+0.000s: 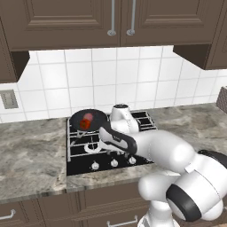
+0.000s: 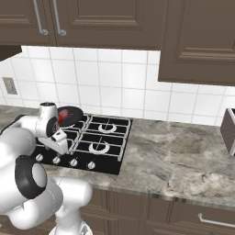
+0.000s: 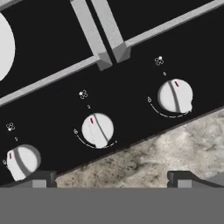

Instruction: Place the pan on the rear left burner on the stove. Then place the tomato and the onion in the pan and turn on the rear left burner.

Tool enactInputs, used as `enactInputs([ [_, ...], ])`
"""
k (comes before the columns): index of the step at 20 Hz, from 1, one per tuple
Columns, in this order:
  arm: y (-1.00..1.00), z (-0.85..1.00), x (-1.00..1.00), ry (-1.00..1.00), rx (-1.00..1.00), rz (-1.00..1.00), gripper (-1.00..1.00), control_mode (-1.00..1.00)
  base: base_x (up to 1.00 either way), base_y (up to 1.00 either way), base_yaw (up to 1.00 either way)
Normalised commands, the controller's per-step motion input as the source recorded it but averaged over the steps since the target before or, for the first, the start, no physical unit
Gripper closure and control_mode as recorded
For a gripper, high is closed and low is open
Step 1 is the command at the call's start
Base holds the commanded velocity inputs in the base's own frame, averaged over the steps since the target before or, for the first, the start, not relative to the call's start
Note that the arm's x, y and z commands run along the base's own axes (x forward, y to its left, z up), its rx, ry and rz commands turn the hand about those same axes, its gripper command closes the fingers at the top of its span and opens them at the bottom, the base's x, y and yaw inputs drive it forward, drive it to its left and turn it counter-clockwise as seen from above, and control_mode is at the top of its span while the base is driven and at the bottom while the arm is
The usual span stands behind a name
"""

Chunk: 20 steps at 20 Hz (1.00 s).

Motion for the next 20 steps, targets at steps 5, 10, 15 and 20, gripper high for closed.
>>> enactInputs([
  [5,0.00,-0.16,0.00,0.00,0.00,0.09,-1.00,-1.00,0.00,0.00,0.00],
  [10,0.00,-0.11,0.02,0.00,0.00,0.08,-1.00,-1.00,0.00,0.00,0.00],
  [15,0.01,-0.10,0.08,0.01,0.00,0.06,-1.00,-1.00,0.00,0.00,0.00],
  [20,0.12,-0.13,0.21,0.03,0.00,0.02,-1.00,-1.00,0.00,0.00,0.00],
])
